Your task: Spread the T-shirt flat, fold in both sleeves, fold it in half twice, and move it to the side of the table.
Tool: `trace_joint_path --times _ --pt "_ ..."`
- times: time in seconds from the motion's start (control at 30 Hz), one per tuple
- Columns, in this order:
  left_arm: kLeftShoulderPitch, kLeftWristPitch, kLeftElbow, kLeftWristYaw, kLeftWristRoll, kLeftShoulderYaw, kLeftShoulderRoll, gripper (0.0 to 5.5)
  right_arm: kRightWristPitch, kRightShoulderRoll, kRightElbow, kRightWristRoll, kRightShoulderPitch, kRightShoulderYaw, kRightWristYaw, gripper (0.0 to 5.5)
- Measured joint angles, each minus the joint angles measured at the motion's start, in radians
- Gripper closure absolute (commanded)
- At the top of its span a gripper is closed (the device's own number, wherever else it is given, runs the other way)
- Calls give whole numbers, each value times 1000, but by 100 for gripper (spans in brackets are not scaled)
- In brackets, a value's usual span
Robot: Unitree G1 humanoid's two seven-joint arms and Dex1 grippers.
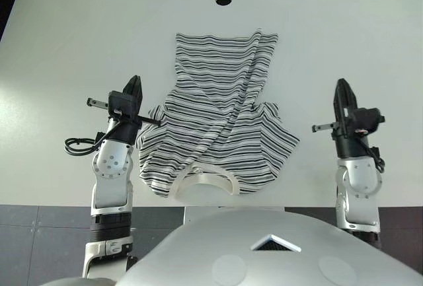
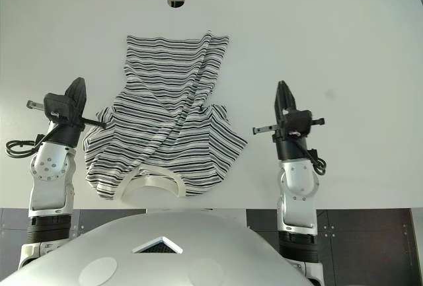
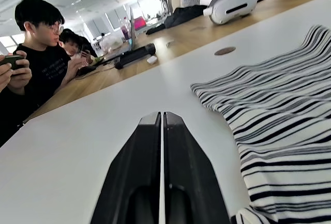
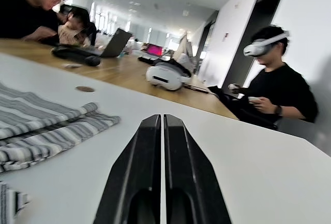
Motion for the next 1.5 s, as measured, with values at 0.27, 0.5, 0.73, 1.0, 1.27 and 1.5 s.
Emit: trace_joint_path --times 0.27,0.5,0.73,1.0,1.27,1.5 --pt "-43 23 12 21 29 -18 -23 539 305 -49 -82 -37 -65 320 225 540" --pt "-58 36 16 25 30 -21 -34 539 504 -124 -54 -100 -46 386 266 540" --pt "-58 45 -4 31 38 -21 -37 539 539 -288 -157 -115 23 264 266 540" --pt "-58 69 -29 39 45 -12 -39 539 566 -410 -272 -94 183 120 293 540" --pt "-80 147 -32 11 38 6 -5 539 566 -409 -290 -78 198 118 290 540" --pt "18 320 -70 -384 -130 -8 204 437 398 -269 -378 42 122 2 184 540"
